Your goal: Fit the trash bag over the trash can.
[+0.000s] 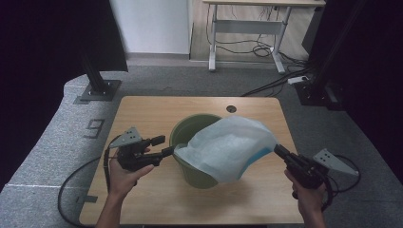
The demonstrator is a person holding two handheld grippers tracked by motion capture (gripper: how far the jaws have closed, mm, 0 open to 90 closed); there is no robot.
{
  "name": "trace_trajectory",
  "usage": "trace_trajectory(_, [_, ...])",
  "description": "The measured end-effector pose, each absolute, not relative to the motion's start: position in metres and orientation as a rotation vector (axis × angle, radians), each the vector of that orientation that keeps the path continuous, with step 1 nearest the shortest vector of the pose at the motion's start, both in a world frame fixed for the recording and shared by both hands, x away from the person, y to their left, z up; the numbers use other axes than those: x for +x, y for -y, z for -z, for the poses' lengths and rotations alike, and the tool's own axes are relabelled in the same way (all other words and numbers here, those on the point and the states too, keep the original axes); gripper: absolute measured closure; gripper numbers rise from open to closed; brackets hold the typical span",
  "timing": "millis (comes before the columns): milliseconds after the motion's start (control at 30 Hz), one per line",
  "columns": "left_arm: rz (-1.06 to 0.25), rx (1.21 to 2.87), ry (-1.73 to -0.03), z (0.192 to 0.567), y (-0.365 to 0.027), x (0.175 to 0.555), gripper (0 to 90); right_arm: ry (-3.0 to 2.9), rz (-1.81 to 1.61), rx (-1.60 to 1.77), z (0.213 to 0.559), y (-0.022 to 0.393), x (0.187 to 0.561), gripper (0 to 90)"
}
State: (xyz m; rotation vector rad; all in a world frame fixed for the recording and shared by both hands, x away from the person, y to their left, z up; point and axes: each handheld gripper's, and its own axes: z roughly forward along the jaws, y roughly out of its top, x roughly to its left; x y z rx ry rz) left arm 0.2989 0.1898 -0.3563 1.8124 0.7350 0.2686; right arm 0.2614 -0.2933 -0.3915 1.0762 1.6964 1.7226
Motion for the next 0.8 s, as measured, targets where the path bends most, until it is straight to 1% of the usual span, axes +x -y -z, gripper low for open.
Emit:
trace_trajectory(433, [-0.261, 1.889, -0.638, 0.347, -0.14, 0.29, 41.2, -1.783, -1.739, 0.96, 0.387, 0.253, 0.254, 88.5])
trace_trajectory(800, [-0.221, 1.927, -0.652, 0.358, -0.122, 0.297, 39.6, -1.843, -1.783, 0.91, 0.388, 0.228, 0.257, 88.5])
